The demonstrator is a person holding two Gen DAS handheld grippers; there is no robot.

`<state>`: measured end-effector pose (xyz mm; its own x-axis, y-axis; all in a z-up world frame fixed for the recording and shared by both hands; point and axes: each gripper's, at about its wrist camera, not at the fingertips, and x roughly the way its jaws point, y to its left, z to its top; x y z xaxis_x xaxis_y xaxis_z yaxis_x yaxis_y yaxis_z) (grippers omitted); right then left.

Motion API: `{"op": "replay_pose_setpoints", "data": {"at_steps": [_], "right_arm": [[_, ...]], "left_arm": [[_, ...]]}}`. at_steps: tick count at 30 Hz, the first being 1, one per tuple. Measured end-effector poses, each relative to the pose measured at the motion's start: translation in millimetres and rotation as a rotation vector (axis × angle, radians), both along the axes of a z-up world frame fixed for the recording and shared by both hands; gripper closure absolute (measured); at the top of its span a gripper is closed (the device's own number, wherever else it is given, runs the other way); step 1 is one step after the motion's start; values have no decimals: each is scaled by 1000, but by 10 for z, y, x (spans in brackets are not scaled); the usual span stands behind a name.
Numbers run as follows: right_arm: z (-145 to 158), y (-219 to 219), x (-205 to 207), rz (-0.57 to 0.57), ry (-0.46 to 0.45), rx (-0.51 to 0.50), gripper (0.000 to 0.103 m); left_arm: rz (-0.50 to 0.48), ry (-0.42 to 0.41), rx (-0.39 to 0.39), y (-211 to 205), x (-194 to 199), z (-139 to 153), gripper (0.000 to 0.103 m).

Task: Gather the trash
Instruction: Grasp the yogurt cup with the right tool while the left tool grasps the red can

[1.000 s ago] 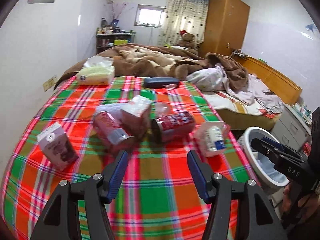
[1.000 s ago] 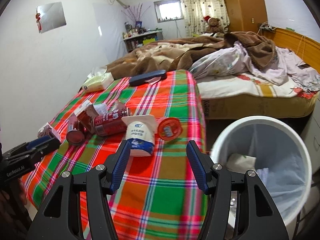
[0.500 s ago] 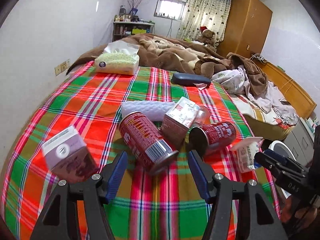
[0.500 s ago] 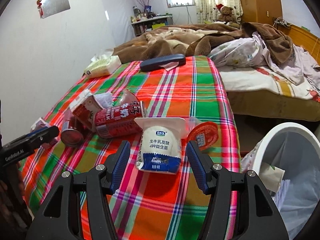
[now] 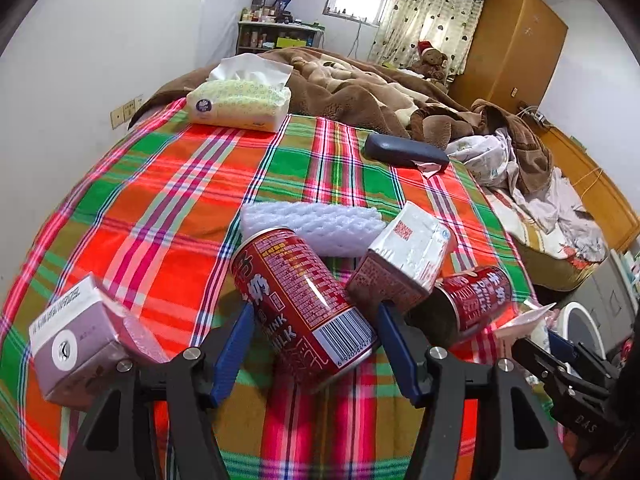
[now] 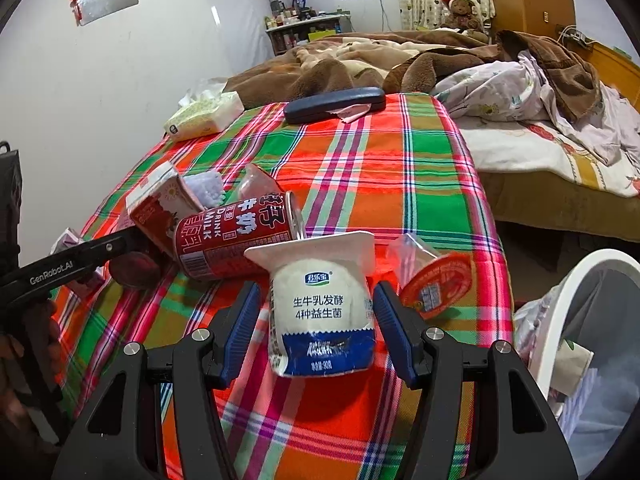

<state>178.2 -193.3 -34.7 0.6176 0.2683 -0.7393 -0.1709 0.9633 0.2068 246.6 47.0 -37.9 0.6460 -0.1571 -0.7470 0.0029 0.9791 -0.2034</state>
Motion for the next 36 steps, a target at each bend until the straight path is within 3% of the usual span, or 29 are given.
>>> {"op": "replay_pose_setpoints", "data": {"at_steps": [6,10,12,15,18,29,31,36], "right_arm": [[-48,20,56,3,24,-2,43],[-75,12,73,3,33,-1,43],[-86,7,93,1,38,-1,43],[-97,11,103,7,41,1,43],[-95,22,119,11,36,-4,43],[-80,4,107,3,21,16,46],[-65,-5,92,1,12,19,46],[-20,-31,37,1,-6,37,46]], "left_arm": [[25,1,-30,39,129,5,40],[62,15,-18,53,221,-7,40],[56,28,-16,43,272,-16,40],[52,59,46,-25,337,-95,40],[45,84,41,-47,363,-181,40],[24,66,18,-65,334,-194,46],[13,50,53,-110,286,-172,46],[-7,29,37,-164,118,-106,46]]}}
